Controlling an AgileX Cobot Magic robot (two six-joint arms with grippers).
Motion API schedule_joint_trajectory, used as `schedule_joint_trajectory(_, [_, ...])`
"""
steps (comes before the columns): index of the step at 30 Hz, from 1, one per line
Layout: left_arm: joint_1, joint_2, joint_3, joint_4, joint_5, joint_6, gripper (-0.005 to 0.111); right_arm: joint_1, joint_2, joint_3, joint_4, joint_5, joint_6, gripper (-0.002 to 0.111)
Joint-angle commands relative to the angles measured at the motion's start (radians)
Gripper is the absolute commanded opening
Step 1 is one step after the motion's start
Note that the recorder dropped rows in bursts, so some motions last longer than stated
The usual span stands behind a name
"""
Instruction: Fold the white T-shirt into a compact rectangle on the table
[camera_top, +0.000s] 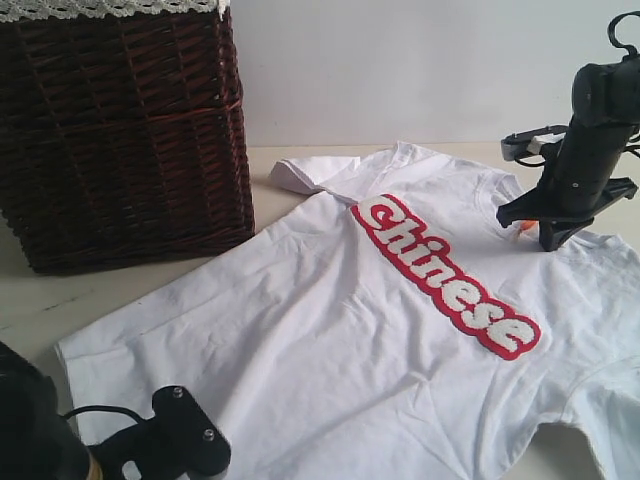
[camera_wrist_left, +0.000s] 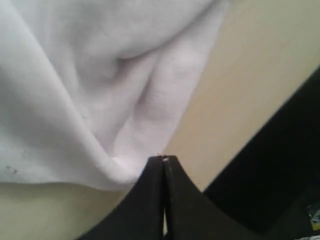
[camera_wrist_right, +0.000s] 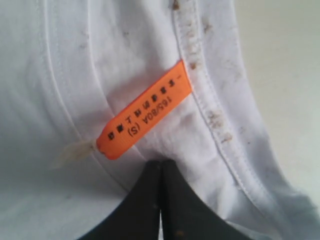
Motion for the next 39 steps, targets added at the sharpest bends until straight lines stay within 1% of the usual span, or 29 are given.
schedule_joint_trajectory(1, [-0.006, -0.122, 0.003, -0.020, 0.041, 0.020, 0.000, -0.008, 0.038, 0.008, -0.025, -0.026, 0.001, 0.000])
schedule_joint_trajectory(3, [-0.006, -0.158, 0.003, -0.049, 0.011, 0.020, 0.000, -0.008, 0.036, 0.008, -0.023, -0.026, 0.001, 0.000])
schedule_joint_trajectory(5, [-0.006, -0.167, 0.004, -0.092, -0.060, 0.044, 0.000, -0.008, 0.032, 0.004, -0.020, -0.018, 0.001, 0.000])
schedule_joint_trajectory(7, [-0.006, -0.147, 0.010, -0.161, -0.141, 0.088, 0.000, -0.008, 0.032, -0.015, -0.003, 0.015, 0.001, 0.000])
schedule_joint_trajectory(9, [-0.006, -0.109, 0.010, -0.201, -0.174, 0.106, 0.000, -0.008, 0.032, -0.037, 0.008, 0.051, -0.001, 0.000])
schedule_joint_trajectory(16, [-0.011, 0.029, 0.010, -0.207, -0.179, 0.108, 0.000, -0.008, 0.032, -0.072, 0.025, 0.075, -0.003, 0.000])
schedule_joint_trajectory(20, [-0.011, 0.084, 0.010, -0.207, -0.266, 0.091, 0.000, -0.008, 0.032, -0.072, 0.032, 0.075, -0.005, 0.000])
schedule_joint_trajectory(22, [-0.011, 0.109, 0.010, -0.209, -0.285, 0.091, 0.000, -0.008, 0.032, -0.072, 0.045, 0.075, -0.007, 0.000])
schedule_joint_trajectory(26, [-0.011, 0.164, 0.010, -0.211, -0.268, 0.091, 0.000, -0.008, 0.032, -0.072, 0.053, 0.069, -0.009, 0.000])
schedule_joint_trajectory(29, [-0.011, 0.186, 0.010, -0.219, -0.228, 0.091, 0.000, -0.008, 0.032, -0.072, 0.053, 0.067, -0.009, 0.000])
schedule_joint_trajectory(32, [-0.047, 0.182, 0.017, -0.221, -0.146, 0.101, 0.000, -0.008, 0.032, -0.072, 0.053, 0.067, -0.009, 0.000])
schedule_joint_trajectory(34, [-0.096, 0.181, 0.032, -0.221, -0.101, 0.101, 0.000, -0.008, 0.032, -0.072, 0.053, 0.057, -0.009, 0.000])
schedule_joint_trajectory(37, [-0.169, 0.181, 0.053, -0.226, -0.085, 0.094, 0.000, -0.008, 0.043, -0.072, 0.053, 0.025, -0.009, 0.000])
schedule_joint_trajectory(39, [-0.194, 0.178, 0.055, -0.235, -0.083, 0.090, 0.000, -0.008, 0.058, -0.072, 0.053, 0.012, -0.009, 0.000])
